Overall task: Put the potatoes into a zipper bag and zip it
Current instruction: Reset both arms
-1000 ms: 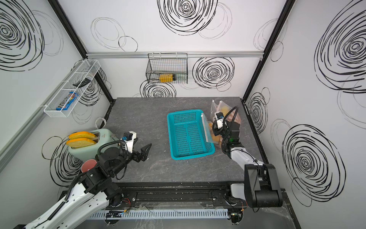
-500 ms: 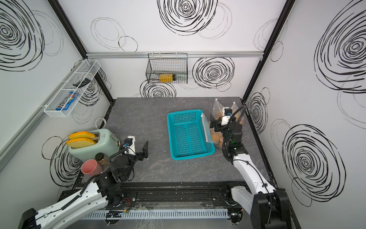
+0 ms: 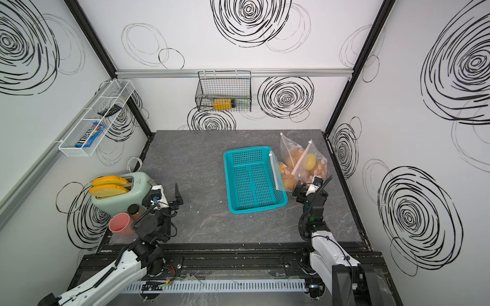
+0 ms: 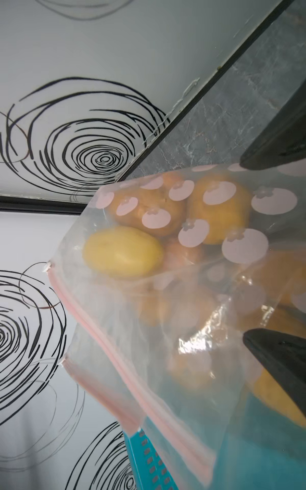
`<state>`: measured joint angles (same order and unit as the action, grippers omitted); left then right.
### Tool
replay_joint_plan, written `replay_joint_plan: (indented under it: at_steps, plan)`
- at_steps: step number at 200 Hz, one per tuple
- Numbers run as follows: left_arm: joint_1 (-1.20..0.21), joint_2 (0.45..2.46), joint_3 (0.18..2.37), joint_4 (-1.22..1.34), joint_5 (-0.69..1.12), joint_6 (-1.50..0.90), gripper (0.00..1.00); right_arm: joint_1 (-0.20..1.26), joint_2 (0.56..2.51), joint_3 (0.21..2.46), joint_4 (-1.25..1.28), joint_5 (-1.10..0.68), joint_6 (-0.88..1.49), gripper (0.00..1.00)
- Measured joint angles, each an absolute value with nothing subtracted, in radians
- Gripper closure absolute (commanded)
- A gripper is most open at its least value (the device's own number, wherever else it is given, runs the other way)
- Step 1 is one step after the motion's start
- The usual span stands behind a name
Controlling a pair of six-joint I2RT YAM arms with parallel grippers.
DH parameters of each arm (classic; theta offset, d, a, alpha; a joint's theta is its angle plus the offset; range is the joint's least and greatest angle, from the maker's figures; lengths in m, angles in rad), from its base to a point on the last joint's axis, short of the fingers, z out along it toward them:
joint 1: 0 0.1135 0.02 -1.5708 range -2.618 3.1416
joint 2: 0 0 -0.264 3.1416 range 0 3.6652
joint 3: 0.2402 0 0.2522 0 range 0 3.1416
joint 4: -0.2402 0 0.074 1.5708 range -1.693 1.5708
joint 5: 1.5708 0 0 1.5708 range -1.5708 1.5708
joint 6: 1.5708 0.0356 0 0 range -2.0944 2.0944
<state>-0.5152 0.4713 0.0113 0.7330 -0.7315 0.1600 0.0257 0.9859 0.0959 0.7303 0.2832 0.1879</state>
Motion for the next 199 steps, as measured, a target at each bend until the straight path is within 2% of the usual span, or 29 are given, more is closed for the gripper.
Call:
replay_joint_plan:
  at_steps: [18,45,100,120,141,199]
  plan:
    - [-0.381,0.556,0.011,0.851,-0.622,0.138,0.04,0.008,1.129,0.101,0.851,0.292,0.188,0.02]
    - [-0.192,0.861,0.011,0.994,-0.459,0.082,0.04,-0.009,1.295,0.143,0.959,0.291,0.185,0.03]
    - [-0.097,1.501,0.036,1.394,-0.237,0.033,0.04,-0.014,1.442,0.304,0.96,0.186,0.137,0.03]
    - [-0.076,1.496,0.066,1.349,-0.208,0.009,0.04,-0.012,1.454,0.311,0.968,0.139,0.117,0.03]
    - [-0.057,1.491,0.15,1.341,-0.187,-0.009,0.04,-0.011,1.493,0.251,1.086,0.086,0.076,0.03]
    - [-0.057,1.491,0.169,1.354,-0.174,-0.013,0.04,-0.01,1.492,0.25,1.075,0.056,0.067,0.03]
